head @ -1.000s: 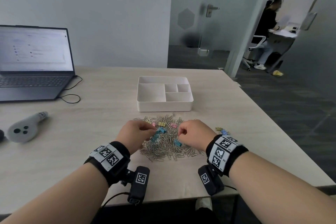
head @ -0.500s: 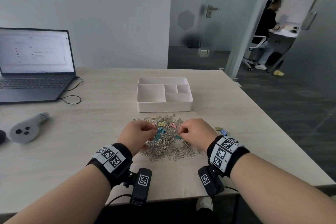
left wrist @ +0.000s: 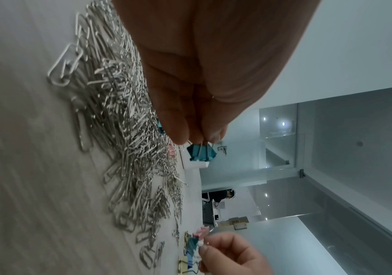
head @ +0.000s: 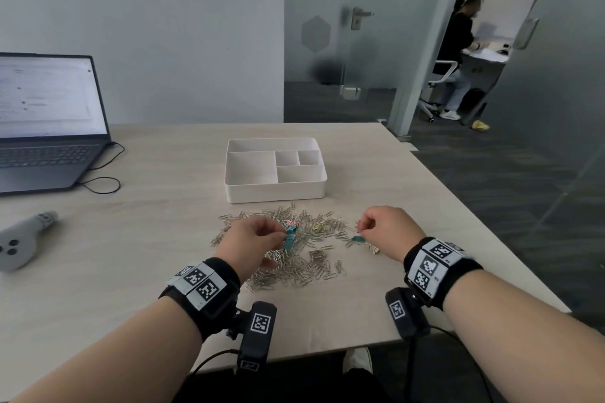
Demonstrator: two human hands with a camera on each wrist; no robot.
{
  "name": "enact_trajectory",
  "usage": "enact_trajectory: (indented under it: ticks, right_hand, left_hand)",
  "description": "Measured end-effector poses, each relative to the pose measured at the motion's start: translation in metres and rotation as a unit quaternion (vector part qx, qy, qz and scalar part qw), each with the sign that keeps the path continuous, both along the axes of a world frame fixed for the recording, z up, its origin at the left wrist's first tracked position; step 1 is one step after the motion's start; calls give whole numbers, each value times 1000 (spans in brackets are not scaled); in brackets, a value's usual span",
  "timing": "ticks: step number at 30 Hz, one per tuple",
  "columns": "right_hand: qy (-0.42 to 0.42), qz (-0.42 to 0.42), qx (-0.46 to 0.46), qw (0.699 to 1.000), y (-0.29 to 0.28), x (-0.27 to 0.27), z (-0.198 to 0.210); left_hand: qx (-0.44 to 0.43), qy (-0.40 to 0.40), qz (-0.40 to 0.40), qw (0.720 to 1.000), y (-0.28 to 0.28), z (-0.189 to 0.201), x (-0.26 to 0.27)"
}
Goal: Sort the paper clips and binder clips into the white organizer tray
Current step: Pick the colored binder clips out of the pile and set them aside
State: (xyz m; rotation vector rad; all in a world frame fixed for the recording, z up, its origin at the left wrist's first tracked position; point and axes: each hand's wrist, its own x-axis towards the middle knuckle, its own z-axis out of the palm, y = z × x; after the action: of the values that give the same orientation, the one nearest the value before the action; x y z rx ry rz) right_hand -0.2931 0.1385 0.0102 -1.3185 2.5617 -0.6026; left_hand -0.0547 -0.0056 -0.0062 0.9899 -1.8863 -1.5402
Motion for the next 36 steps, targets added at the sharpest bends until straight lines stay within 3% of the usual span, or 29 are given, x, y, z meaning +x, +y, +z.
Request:
enact_trajectory:
  ticks: [5,10,13,17,24,27,31,36]
  right_hand:
    - [78,9,100,992,21,-27,1]
    - [94,12,88,992,20,-22,8]
    - [-4,61,3,998,12,6,17]
    - [-199,148,-41,968,1,52,20]
    - [-288,144,-96,942,-6,69,6]
    - [-258,92,-80,959,0,51,1]
    - [-120,23,-5,993,14,14,-3]
    - [-7,11,96,995,24,-14,-1]
  left_hand:
    - [10,6,-10,1000,9,0,-9]
    - [38,16,-16,999,15,1,-15]
    - [44,14,-27,999,18,1,-17]
    - [53,30,-61,996,27,3,-20]
    - [60,38,-84,994,31,5,-16]
    - [48,28,-78,995,26,5,-11]
    - [20,3,-44,999,13,2,-3]
    - [-55,-38,4,998,-6,2,6]
